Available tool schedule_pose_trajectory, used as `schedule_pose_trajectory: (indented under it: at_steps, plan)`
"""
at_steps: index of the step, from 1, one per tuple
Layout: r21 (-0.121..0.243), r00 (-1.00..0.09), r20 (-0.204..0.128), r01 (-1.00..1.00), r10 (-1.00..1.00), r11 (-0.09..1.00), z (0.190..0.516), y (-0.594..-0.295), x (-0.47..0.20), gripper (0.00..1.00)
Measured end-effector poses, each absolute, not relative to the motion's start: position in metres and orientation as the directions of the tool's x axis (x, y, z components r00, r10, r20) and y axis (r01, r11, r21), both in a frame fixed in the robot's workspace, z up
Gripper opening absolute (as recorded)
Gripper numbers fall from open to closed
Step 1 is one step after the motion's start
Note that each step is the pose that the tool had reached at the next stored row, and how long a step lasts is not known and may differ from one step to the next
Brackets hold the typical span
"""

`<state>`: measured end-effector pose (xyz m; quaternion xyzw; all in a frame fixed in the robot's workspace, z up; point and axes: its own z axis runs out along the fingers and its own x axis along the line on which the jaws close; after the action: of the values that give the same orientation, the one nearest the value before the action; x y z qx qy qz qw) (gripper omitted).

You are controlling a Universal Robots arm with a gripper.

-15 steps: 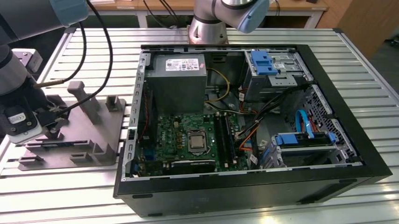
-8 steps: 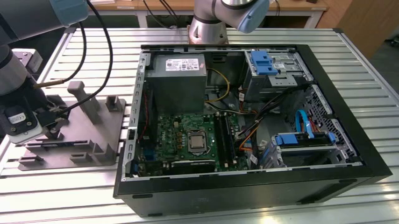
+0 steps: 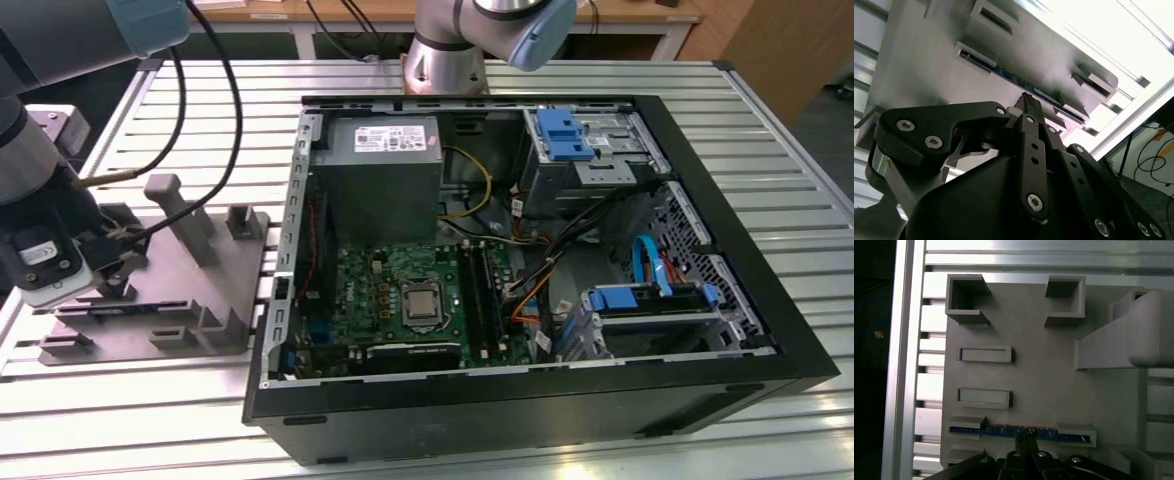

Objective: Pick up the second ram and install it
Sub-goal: 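Pick up the second ram and move it above second insertion slot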

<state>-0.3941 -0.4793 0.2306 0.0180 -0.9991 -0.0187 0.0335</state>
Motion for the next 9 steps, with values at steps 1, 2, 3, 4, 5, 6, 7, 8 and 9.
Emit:
schedule_pose_trajectory:
  at_steps: [1,2,3,4,5,6,7,8,9]
  plan:
    - [0.039,-0.997,0.066,-0.044,-0.046,0.998,0.2306,-0.4793,-0.3941,0.11]
    - [0.039,-0.996,0.066,-0.054,-0.056,0.998,0.2305,-0.4793,-0.3942,0.11]
    - [0.039,-0.996,0.066,-0.065,-0.067,0.997,0.2306,-0.4793,-0.3942,0.11]
    - [0.039,-0.995,0.066,-0.075,-0.077,0.996,0.2306,-0.4793,-0.3942,0.11]
    - [0.039,-0.994,0.066,-0.085,-0.088,0.996,0.2306,-0.4793,-0.3942,0.11]
    - [0.039,-0.993,0.066,-0.098,-0.1,0.994,0.2306,-0.4793,-0.3942,0.11]
    - [0.039,-0.991,0.066,-0.111,-0.113,0.993,0.2306,-0.4793,-0.3942,0.11]
    - [0.039,-0.99,0.066,-0.124,-0.127,0.991,0.2306,-0.4793,-0.3942,0.11]
    - [0.039,-0.988,0.066,-0.139,-0.141,0.99,0.2306,-0.4793,-0.3942,0.11]
